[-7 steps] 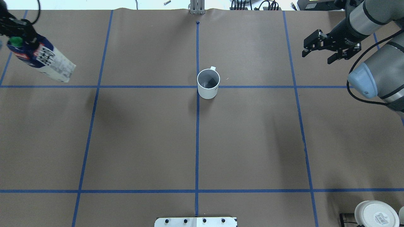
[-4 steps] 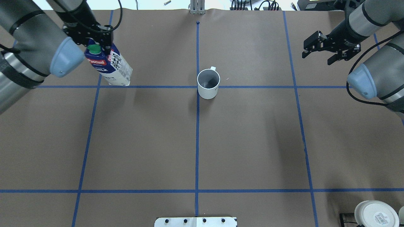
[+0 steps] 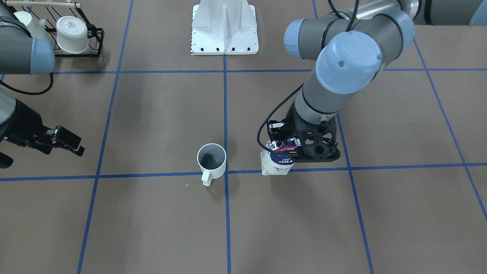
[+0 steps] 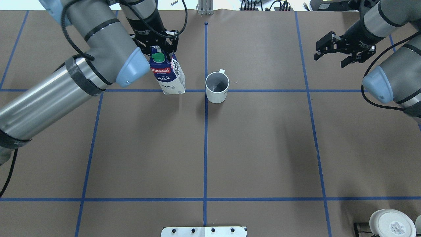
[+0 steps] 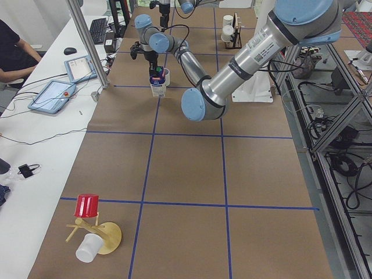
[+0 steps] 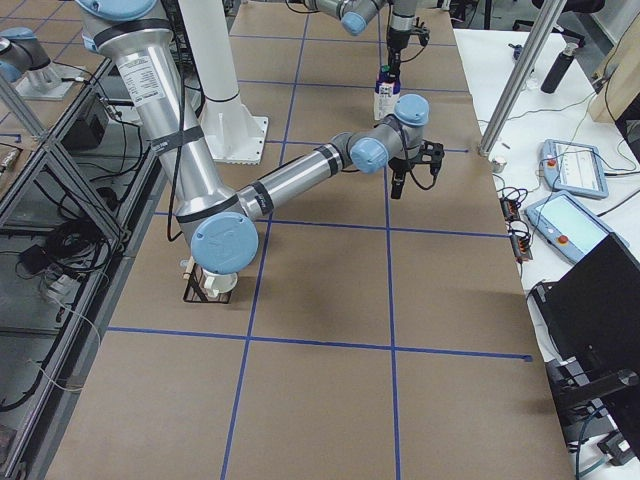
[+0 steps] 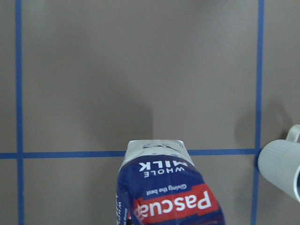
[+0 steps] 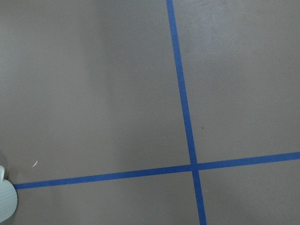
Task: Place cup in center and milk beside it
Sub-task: 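Swing the left arm in carrying the milk carton toward the mug, then lower the milk carton beside the mug and open the left gripper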
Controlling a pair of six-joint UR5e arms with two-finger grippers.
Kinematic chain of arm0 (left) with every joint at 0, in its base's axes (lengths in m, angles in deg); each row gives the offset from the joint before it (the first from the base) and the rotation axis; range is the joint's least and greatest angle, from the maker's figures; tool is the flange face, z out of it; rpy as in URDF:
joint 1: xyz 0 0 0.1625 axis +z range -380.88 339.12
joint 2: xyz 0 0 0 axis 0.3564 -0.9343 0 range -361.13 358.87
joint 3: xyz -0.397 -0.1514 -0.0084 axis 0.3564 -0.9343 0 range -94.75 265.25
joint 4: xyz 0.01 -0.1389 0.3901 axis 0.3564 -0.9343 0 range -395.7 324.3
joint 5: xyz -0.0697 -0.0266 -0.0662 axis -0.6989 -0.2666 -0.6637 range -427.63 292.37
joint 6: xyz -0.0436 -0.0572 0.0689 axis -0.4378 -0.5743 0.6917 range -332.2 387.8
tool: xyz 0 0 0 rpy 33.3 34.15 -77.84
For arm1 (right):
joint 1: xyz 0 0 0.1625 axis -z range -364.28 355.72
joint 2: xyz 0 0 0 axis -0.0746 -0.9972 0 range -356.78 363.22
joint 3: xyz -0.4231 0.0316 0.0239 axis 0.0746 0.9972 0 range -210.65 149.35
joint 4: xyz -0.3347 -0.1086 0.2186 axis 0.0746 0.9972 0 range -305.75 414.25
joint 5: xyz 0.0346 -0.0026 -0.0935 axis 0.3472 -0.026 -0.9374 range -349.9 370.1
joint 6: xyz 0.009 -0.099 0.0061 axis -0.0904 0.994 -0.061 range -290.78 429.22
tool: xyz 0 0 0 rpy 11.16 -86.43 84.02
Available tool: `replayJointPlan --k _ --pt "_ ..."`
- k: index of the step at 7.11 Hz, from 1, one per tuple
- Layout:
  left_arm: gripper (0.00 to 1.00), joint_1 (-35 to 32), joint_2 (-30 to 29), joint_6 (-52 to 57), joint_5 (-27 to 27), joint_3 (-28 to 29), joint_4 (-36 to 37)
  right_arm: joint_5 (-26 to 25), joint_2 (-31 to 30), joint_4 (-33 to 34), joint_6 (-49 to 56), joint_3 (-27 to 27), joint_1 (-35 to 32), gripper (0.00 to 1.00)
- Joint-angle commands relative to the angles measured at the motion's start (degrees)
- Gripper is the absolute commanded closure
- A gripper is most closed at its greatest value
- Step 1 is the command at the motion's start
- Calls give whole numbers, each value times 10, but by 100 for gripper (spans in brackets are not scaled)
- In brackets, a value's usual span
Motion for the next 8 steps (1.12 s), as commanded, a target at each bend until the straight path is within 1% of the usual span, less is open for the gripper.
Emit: replayJointPlan --k 1,2,3,4,5,7,8 --pt "100 34 -21 -55 32 42 -65 2 0 0 0 -2 0 0" --pt "100 39 -36 -63 32 63 -74 3 0 0 0 -1 0 0" --pt "100 43 -38 -67 32 63 -74 3 0 1 0 -1 0 0" --pt "88 43 -38 -67 32 63 -74 3 0 1 0 -2 0 0" --pt "2 43 -36 -65 33 59 -74 3 0 1 0 -1 0 0" --pt "2 42 -32 -64 35 43 -70 -8 0 0 0 -5 -1 0" --pt "2 35 -28 -67 48 19 -63 -13 -7 -1 0 -10 -2 0"
